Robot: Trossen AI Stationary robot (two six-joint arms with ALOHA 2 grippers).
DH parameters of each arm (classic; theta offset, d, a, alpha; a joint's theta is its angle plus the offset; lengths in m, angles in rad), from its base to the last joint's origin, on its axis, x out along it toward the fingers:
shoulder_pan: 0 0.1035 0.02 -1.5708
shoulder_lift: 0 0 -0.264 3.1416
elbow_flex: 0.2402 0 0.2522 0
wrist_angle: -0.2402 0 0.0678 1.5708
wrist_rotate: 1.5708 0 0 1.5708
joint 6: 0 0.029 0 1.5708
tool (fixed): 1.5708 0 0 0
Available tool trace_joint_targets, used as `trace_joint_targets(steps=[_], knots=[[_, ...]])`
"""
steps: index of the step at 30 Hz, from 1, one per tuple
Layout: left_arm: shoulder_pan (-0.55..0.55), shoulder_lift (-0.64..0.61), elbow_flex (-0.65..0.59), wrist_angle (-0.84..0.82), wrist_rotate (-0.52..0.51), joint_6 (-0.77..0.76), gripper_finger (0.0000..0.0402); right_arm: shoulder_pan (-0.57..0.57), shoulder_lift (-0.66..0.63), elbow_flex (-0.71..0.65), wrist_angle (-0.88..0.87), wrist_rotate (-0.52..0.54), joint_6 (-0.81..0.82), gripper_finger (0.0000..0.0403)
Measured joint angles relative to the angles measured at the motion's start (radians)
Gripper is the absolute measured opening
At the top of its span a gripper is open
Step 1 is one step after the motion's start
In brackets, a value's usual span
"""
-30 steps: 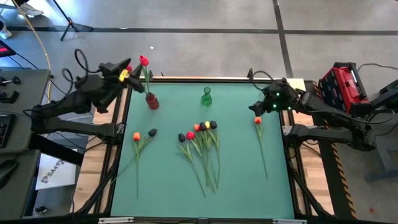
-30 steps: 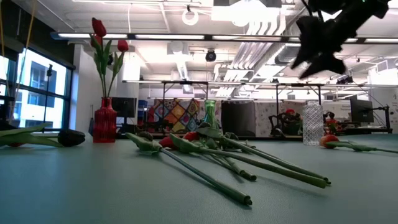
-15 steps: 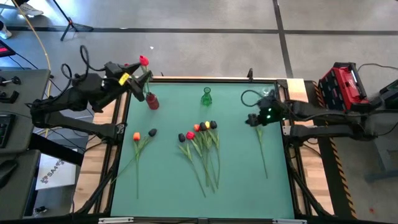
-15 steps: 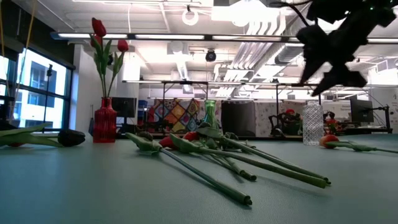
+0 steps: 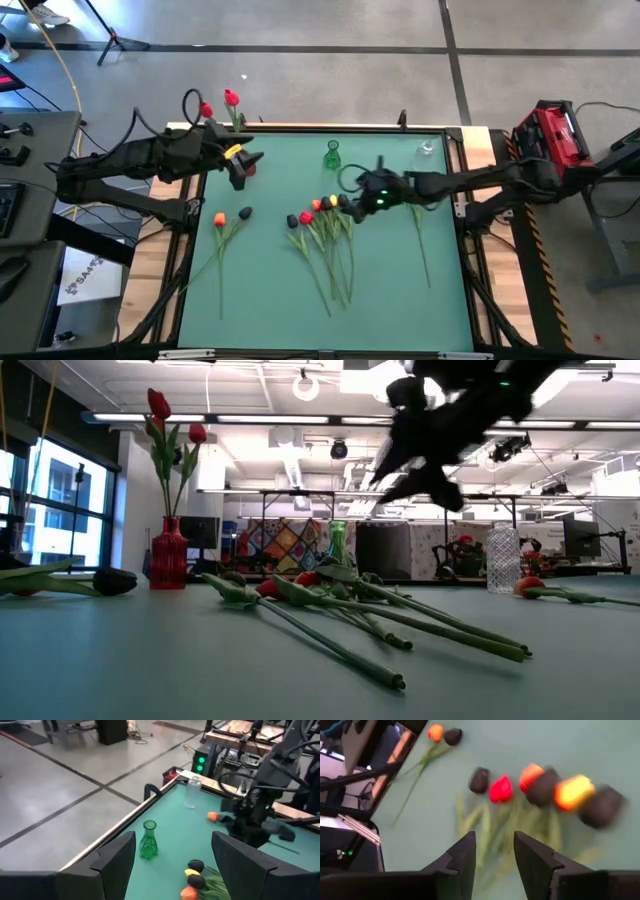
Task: Sort flowers into vase by color
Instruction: Put the red tulip into the red vase
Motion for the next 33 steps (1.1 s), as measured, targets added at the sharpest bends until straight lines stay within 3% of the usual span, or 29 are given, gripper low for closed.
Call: trace_joint_targets(steps=[4,9,15,22,33], knots=[[0.0,-0.002,0.0,0.005,-0.001,-0.031,0.025,0.002,0.172,0.164,-0.022,-0.002,-0.023,0.0114],[0.0,-0.021,0.0,0.002,0.004,-0.075,0.025,0.008,0.36,0.381,-0.192,-0.001,-0.071,0.0113],[0.0,-0.048,0.0,-0.005,0.029,-0.109,0.025,0.028,0.518,0.543,-0.325,-0.047,-0.138,0.0113],[0.0,-0.05,0.0,-0.019,0.044,-0.174,0.025,0.033,0.598,0.618,-0.354,-0.08,-0.142,0.0113],[0.0,-0.049,-0.001,-0.046,0.045,-0.18,0.025,0.012,0.683,0.618,-0.359,-0.078,-0.129,0.0111]])
